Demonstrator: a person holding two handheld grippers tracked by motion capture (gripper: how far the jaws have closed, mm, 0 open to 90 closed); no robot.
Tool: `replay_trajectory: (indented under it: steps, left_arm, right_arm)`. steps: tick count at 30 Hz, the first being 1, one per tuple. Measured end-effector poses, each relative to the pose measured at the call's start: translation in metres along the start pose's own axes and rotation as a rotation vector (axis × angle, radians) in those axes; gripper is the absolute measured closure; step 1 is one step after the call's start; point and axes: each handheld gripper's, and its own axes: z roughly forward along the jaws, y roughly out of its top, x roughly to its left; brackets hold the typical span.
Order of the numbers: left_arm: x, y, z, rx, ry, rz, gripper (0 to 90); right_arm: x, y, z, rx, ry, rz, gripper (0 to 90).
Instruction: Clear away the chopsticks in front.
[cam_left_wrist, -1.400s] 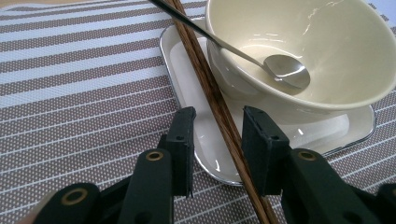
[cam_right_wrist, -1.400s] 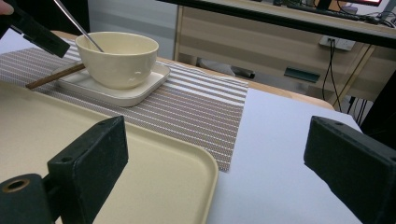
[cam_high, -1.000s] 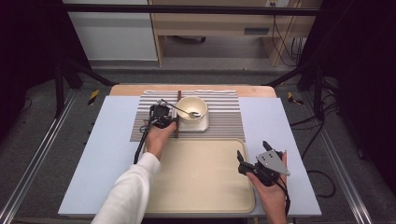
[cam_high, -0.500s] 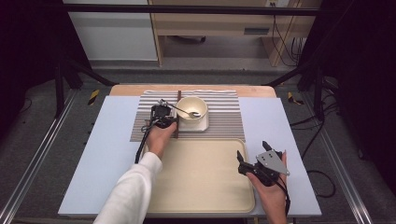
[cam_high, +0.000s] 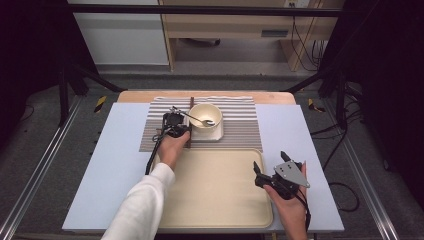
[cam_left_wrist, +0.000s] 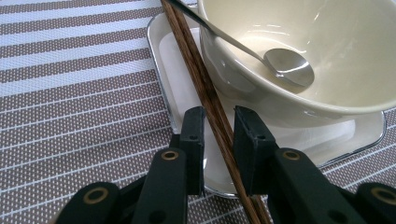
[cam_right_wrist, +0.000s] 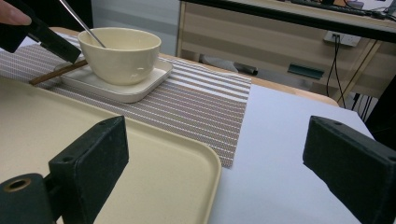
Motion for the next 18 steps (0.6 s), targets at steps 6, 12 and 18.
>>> replay_trajectory:
  steps: [6,12,18]
  left_arm:
    - [0.0012,-0.0004,0.0016,0.006,0.004,-0.001,74.1]
    - [0.0015,-0.0007,0.0029,0.003,0.001,-0.01,74.7]
    - [0.0023,-0.0013,0.0049,0.007,0.001,-0.017,75.8]
  right_arm:
    - [-0.0002,-0.0001,0.0001,0.005,0.001,-0.004,7.1]
    - [0.0006,-0.0006,0.0007,0.006,0.004,-0.005,7.2]
    - [0.0007,-0.0008,0.0008,0.01,0.006,-0.004,7.4]
